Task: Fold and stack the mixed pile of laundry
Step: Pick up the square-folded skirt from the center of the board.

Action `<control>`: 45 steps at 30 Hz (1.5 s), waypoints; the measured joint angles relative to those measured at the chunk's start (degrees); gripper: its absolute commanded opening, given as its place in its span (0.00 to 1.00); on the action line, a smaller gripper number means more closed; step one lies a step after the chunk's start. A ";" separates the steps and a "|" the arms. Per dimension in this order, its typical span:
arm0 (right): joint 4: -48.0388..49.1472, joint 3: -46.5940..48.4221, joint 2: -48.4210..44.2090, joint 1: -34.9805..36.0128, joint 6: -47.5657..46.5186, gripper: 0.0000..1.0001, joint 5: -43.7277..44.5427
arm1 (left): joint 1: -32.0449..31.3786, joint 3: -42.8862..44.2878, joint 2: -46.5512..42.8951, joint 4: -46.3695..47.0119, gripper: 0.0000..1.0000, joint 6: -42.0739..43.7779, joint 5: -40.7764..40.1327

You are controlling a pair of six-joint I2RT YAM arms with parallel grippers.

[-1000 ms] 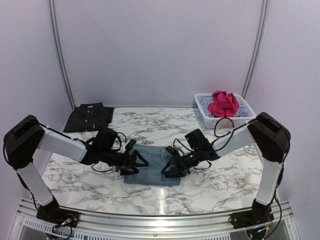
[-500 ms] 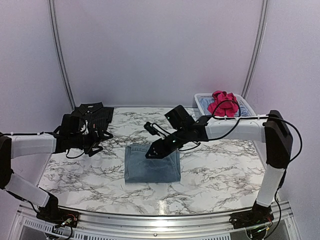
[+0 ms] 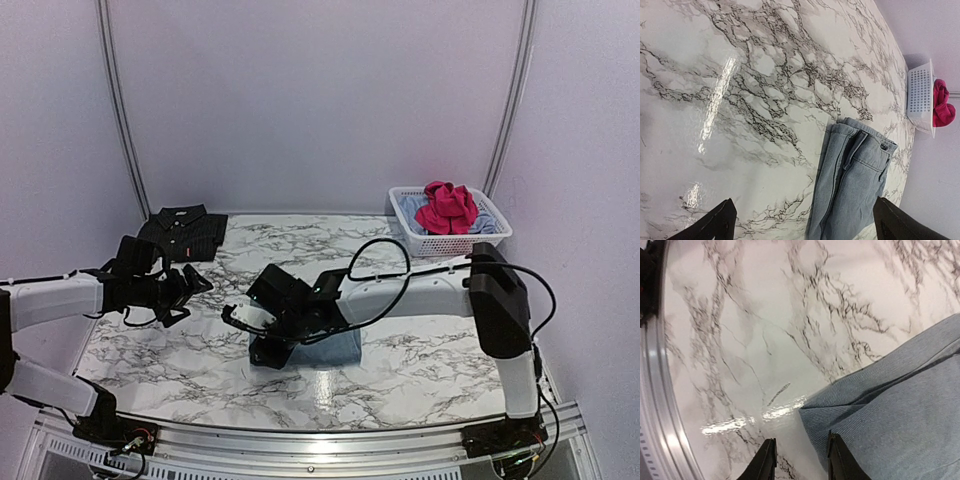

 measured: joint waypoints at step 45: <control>10.82 -6.84 -3.08 -1.40 -5.27 0.00 5.14 | -13.51 -4.28 12.98 22.10 0.99 -15.93 -0.70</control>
